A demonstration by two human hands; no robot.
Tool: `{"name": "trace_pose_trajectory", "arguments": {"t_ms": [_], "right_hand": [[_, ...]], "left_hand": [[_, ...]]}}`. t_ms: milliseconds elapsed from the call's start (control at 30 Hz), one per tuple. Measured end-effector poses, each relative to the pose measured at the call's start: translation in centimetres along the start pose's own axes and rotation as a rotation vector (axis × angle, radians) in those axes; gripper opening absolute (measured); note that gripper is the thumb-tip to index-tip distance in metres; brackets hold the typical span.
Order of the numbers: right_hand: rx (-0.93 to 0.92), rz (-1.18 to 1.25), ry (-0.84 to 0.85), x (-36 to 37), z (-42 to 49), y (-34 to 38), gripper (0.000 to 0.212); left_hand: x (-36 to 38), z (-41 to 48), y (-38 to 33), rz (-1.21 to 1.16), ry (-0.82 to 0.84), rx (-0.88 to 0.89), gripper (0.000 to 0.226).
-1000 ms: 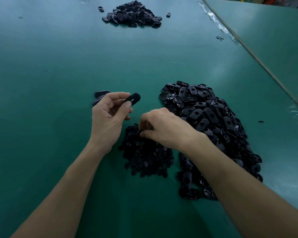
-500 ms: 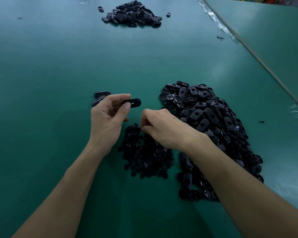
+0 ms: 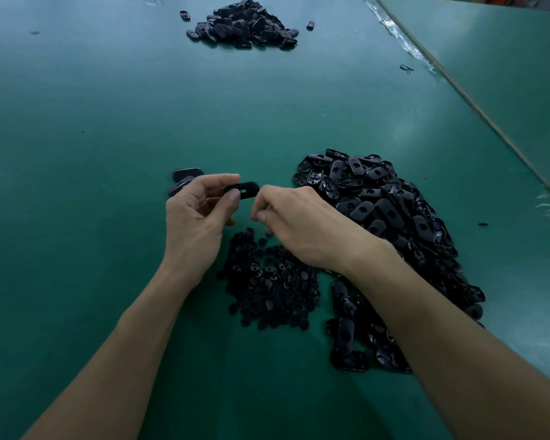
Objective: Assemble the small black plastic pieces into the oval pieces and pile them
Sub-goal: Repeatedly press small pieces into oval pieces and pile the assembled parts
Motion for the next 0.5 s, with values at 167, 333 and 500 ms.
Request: {"name": "trace_pose_trajectory", "arguments": {"t_ms": [167, 333, 500], "right_hand": [[-0.015, 0.06, -0.103, -1.0, -0.2, 0.2, 0.017], [-0.028, 0.087, -0.165, -1.3, -0.3, 0.1, 0.017], [-0.075, 0.171, -0.295, -2.1, -0.5, 0.4, 0.014]], "left_hand": [[-0.1, 0.0, 0.0, 0.004, 0.009, 0.003, 0.023], [-0.1, 0.0, 0.2, 0.002, -0.004, -0.017, 0.021], [0.0, -0.1, 0.6, -0.004, -0.009, -0.055, 0.015]]}}
Point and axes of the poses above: each hand's wrist, its own z-axis towards the middle knuckle, its own x-axis out of the palm, y = z × x, the point moved 7 cm from there along z, towards the middle knuckle, and after that the axes turned 4 degrees about z, right-handed, at the moved point
